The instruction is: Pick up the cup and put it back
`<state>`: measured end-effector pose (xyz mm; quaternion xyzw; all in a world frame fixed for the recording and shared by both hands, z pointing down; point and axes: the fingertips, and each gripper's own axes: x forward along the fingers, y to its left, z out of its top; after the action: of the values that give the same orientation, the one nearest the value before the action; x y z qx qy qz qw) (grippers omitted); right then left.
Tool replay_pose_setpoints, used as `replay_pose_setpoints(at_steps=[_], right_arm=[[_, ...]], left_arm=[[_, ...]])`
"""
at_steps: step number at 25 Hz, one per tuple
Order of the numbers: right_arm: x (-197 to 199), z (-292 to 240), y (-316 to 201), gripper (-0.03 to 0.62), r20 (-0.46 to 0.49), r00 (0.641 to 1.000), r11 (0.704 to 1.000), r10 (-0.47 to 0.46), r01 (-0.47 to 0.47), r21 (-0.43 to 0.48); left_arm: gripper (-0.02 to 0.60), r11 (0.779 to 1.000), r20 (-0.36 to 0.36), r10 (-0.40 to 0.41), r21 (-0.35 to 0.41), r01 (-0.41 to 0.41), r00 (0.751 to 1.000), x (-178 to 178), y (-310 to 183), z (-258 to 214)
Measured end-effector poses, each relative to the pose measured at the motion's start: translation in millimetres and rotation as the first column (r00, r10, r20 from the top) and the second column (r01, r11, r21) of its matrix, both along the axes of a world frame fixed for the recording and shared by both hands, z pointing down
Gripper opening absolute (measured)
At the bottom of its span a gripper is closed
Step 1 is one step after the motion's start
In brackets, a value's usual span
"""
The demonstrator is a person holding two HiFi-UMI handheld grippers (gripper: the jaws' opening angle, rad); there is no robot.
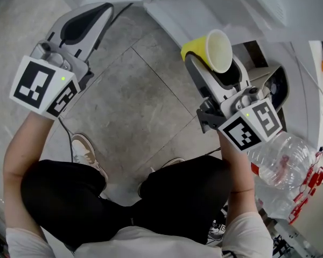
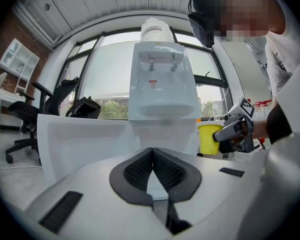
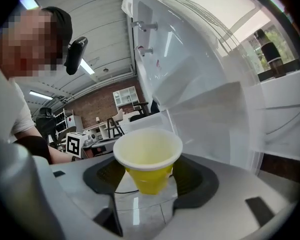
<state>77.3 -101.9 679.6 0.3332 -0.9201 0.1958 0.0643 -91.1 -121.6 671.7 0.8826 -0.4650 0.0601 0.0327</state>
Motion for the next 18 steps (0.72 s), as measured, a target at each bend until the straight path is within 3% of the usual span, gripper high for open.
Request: replay_pose_setpoints(at_steps=[12, 15, 18], right_arm=[[1, 14, -24, 0.302, -0.067, 0.997, 0.997, 0.039, -0.034, 0.075], [1, 38, -45, 0.302, -0.148, 0.986, 0.991, 0.081, -0.063, 0.122], [0, 74, -71, 0.302, -0.191, 0.973, 0.989, 0.129, -0.112, 0.098]], left_arm=[[0.023, 1.0, 0.028, -0.005, 0.012, 0.005, 1.0, 2, 3, -1], [0.023, 1.0, 0.029, 0.002, 0.009, -0.002, 1.0, 4, 1, 0], [0.023, 1.0, 0.029, 0.01, 0.003, -0.01, 1.0, 7, -1, 3]])
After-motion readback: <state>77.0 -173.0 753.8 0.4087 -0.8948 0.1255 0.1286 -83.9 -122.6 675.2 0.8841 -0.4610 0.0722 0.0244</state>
